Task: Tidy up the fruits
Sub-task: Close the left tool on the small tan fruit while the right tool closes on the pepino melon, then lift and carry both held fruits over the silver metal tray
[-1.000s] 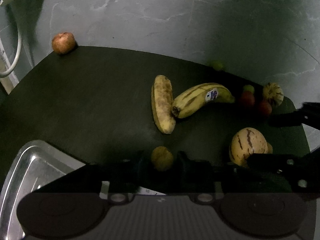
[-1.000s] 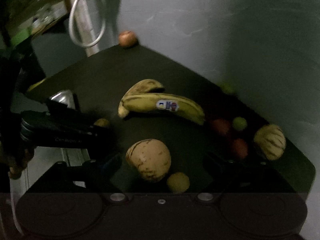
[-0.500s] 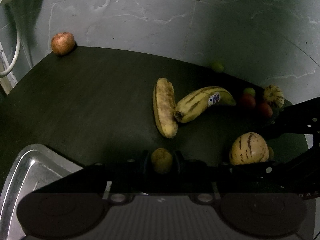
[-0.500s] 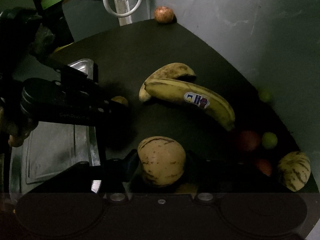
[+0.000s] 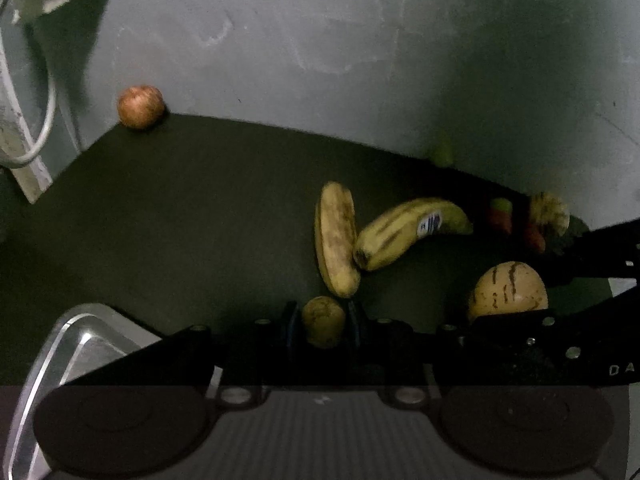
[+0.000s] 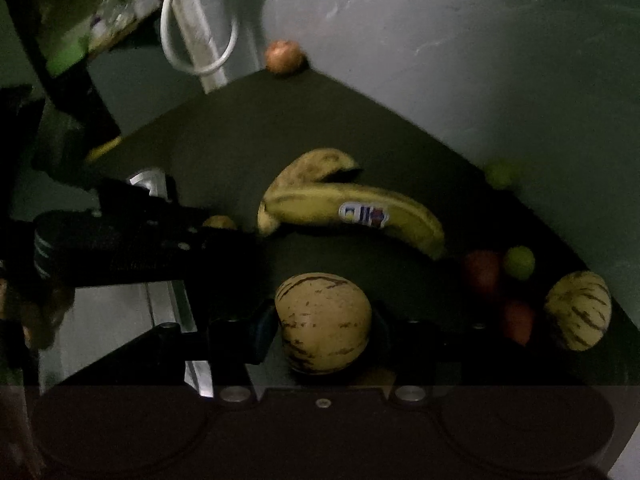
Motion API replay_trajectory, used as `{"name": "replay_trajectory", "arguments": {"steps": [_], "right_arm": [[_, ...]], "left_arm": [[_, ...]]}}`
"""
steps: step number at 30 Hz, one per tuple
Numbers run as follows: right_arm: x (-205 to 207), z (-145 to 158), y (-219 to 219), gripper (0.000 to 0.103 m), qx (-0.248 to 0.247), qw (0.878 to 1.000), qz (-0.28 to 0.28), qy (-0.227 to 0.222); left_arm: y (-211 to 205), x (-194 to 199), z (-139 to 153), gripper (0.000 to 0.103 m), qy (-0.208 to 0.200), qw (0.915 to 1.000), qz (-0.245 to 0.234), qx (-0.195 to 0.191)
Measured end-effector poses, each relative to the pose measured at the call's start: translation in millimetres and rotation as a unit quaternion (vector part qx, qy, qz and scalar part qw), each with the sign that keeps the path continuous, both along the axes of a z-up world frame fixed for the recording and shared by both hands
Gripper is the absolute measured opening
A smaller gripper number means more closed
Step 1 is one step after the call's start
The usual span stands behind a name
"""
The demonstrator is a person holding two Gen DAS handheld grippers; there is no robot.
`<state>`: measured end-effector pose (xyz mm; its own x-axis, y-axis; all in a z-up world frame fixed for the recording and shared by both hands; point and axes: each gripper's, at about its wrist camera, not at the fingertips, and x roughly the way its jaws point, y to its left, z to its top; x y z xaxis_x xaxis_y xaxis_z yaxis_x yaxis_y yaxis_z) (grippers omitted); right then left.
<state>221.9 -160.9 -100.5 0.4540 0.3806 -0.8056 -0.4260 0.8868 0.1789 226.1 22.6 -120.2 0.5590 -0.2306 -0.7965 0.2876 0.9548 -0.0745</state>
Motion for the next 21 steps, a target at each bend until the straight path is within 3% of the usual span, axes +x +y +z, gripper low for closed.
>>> {"name": "replay_trajectory", "arguments": {"steps": [9,21], "right_arm": [[-16.5,55.5,6.8,0.051,0.030,0.998,-0.015,-0.056],[-69.6,133.0,19.2,0.051,0.069,0.988,0.042,-0.134]], "left_arm": [[12.7,-25.0,52.0,0.027,-0.044,0.9973,0.055,-0.020],[28.6,-105.9,120.1,0.027,-0.111,0.9849,0.132,-0.016]]}}
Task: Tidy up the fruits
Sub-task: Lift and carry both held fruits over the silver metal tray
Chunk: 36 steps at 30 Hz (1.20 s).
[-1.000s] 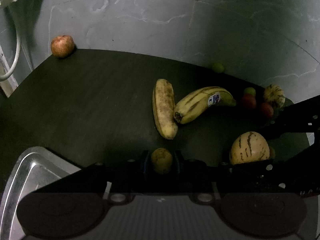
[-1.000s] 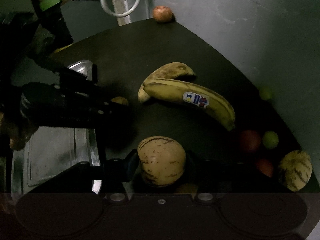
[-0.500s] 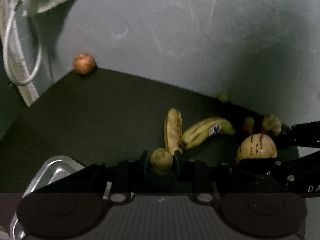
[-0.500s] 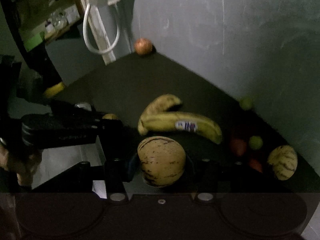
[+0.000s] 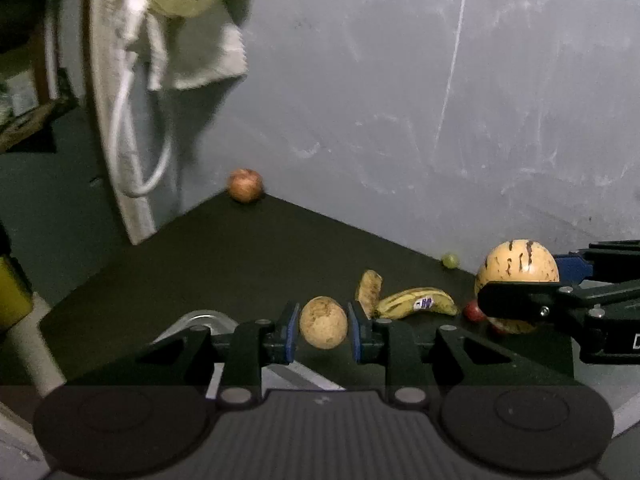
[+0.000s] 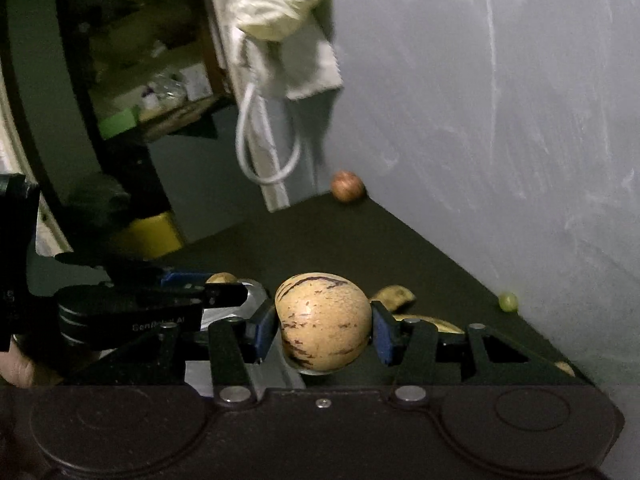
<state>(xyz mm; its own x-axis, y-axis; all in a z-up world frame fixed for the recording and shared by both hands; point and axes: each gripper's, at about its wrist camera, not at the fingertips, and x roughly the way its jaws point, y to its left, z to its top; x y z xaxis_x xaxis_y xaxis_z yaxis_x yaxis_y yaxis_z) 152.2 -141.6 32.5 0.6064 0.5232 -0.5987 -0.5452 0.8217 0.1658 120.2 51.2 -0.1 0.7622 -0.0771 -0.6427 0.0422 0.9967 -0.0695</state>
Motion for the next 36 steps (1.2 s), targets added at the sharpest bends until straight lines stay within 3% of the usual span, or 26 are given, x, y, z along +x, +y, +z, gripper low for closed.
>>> {"name": "replay_trajectory", "arguments": {"steps": [15,26,36], "right_arm": [[-51.4,44.4,42.8,0.051,0.012,0.991,0.121,-0.048],[-44.2,53.8,71.4,0.051,0.005,0.985,0.164,-0.058],[-2.0,22.7,104.7,0.051,-0.024,0.982,0.186,-0.023]], "left_arm": [[27.2,-95.5,33.0,0.027,-0.042,0.9916,0.122,0.012],[53.8,-107.7,31.2,0.027,-0.044,0.9827,0.180,0.007],[78.1,-94.3,-5.0,0.027,-0.017,0.9742,0.223,-0.030]]}}
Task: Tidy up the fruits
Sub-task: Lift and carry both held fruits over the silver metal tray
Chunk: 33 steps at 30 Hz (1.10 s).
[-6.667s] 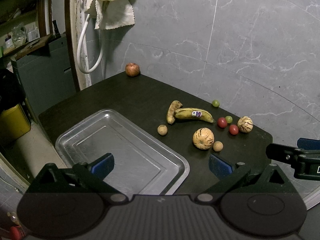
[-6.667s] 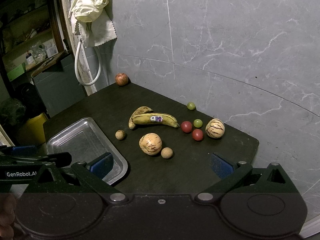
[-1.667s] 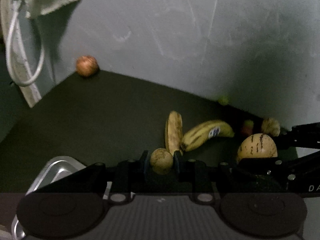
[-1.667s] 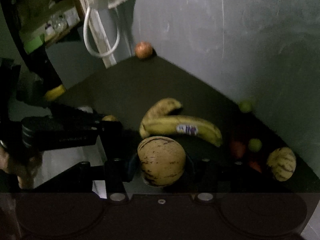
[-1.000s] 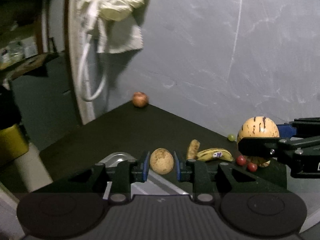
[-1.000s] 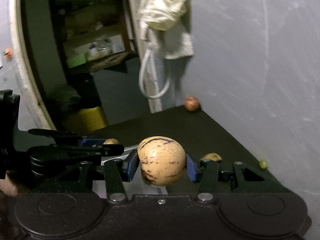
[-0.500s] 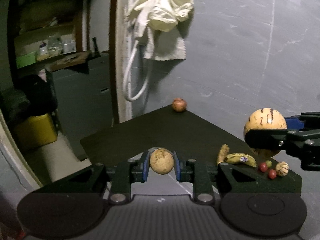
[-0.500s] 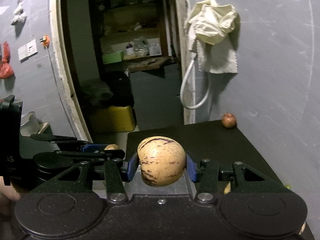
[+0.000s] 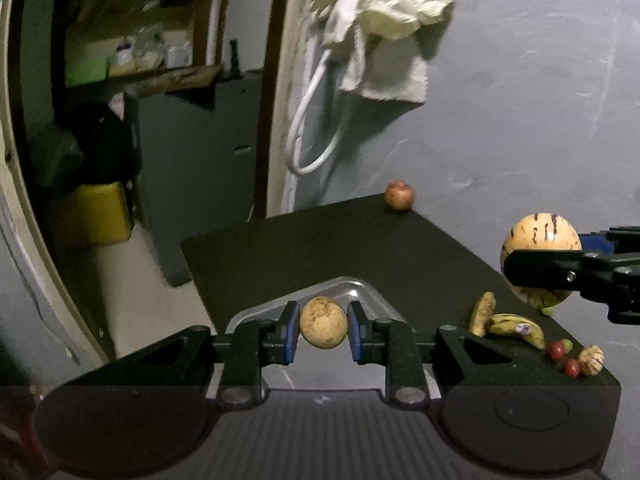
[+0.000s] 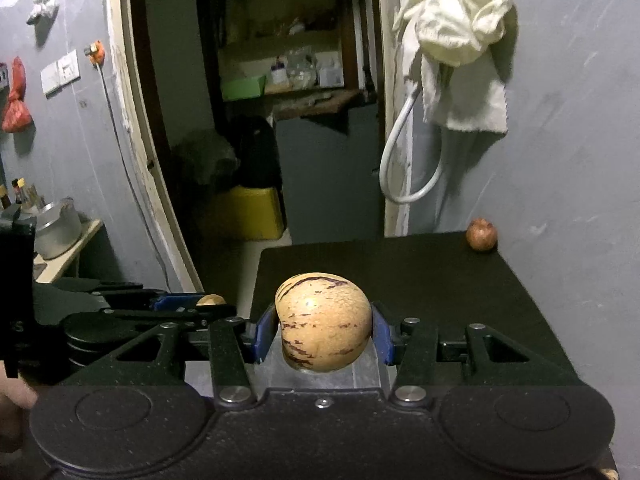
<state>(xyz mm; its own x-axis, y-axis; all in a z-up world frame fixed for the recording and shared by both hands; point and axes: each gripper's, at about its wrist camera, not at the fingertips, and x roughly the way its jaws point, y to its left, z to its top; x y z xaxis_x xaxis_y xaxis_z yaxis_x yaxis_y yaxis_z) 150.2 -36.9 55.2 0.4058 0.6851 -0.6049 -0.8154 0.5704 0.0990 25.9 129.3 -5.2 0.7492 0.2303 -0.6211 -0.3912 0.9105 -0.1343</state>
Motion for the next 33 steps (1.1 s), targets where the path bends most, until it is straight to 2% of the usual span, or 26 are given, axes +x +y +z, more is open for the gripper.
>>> {"name": "replay_trajectory", "arguments": {"steps": [15,22,33], "right_arm": [[75.3,-83.7,68.2,0.051,-0.066,0.996,0.032,0.052],[95.7,-112.9,88.3,0.051,-0.083,0.993,0.041,0.067],[105.4,-136.9,96.8,0.051,-0.099,0.990,0.048,0.084]], "left_arm": [[54.4,60.0,-78.5,0.027,0.046,0.9957,0.058,-0.055],[63.8,78.0,-93.3,0.027,0.059,0.9947,0.063,-0.056],[66.9,86.3,-107.9,0.027,0.071,0.9936,0.064,-0.060]]}}
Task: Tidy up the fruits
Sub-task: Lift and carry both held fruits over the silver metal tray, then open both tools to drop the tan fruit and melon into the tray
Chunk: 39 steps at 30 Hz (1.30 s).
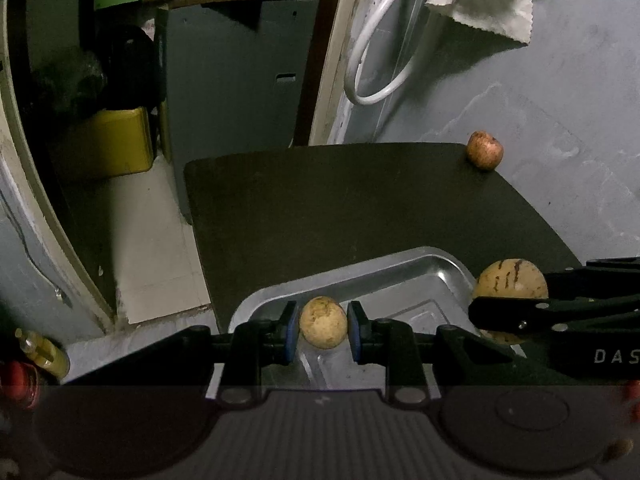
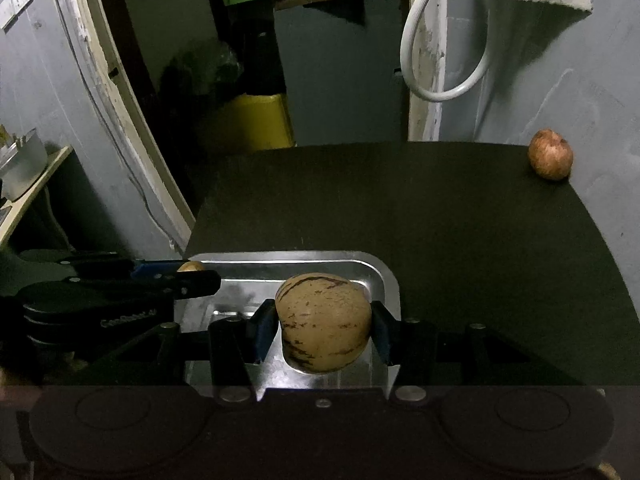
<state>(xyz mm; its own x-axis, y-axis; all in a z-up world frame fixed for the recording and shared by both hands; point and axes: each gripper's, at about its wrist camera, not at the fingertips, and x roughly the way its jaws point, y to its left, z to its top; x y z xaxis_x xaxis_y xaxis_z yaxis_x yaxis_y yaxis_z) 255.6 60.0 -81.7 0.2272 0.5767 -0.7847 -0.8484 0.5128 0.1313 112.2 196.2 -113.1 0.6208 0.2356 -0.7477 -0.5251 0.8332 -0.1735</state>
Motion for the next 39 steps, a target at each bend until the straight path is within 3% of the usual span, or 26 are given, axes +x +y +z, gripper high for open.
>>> {"name": "replay_trajectory", "arguments": {"steps": [23,39], "right_arm": [[2.8,-39.9,25.2,0.051,-0.041,0.999,0.033,-0.002],[-1.5,-38.3,25.7,0.052,-0.047,0.998,0.042,-0.009]], "left_arm": [[7.6,2.7,-20.1,0.027,0.021,0.9998,0.002,-0.007],[7.2,5.8,-20.7,0.028,0.022,0.9997,0.001,-0.006]]}}
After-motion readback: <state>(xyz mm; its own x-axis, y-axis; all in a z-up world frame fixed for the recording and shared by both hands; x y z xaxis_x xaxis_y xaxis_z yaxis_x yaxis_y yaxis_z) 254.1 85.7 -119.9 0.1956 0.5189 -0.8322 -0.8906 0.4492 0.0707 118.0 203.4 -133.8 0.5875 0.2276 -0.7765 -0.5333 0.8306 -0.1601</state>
